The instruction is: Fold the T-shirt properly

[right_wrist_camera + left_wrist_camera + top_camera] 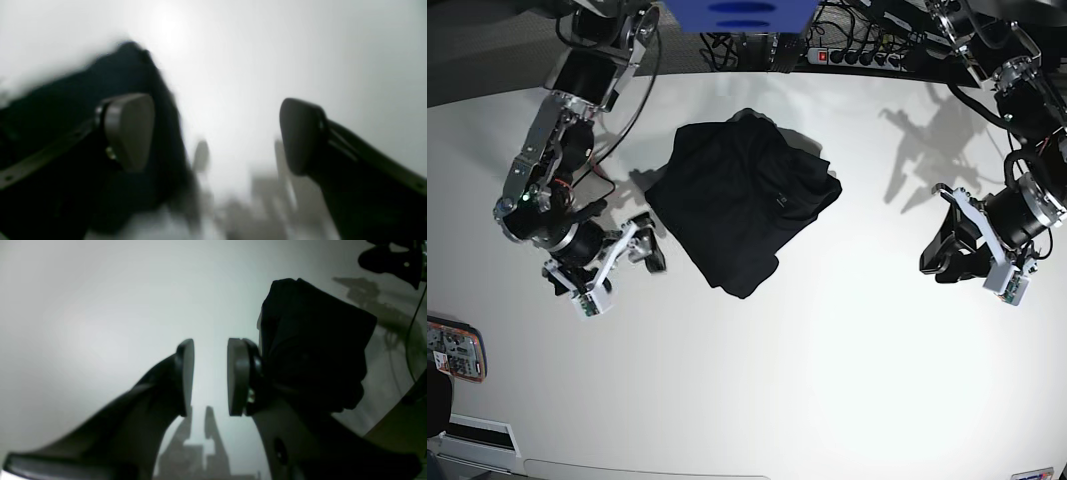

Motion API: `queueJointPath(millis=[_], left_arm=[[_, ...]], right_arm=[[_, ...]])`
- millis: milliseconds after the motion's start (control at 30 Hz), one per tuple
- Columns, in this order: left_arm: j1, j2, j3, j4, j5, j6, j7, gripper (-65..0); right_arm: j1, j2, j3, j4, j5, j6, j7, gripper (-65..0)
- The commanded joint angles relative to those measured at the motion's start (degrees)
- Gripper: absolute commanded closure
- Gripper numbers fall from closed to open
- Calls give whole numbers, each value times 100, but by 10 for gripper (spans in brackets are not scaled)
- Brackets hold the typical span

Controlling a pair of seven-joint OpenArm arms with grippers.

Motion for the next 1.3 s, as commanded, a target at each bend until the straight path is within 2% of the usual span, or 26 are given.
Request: queueJointPath(millis=[0,133,333,567,633,733,1067,1267], left_arm=[[-70,-85,-33,65,-94,12,-55,-168],[-79,-85,-33,65,-103,12,-55,-168],[-70,-85,-33,65,-103,12,-55,-168],[-70,-85,-51,65,-103,12,-55,-168],[-70,-85,-51,65,-103,12,-55,-168],[-70,-85,-33,65,-103,12,-55,-168],[-79,-85,-33,65,-103,12,-55,-168],[-79,-85,-33,65,-103,12,-55,-168]], right_arm=[[246,106,-17,130,166,28,176,-559],[281,238,1,139,166,28,308,-559],[281,238,18,156,157,28,379,-559],[237,264,-26,675,166,28,1267,-559],[-27,422,-149,710,166,28,1434,-559],[-220,695,-597,710,166,28,1442,-559],[-220,712,-720,693,175,28,1434,-559],[-44,712,-606,693,175,28,853,-559]])
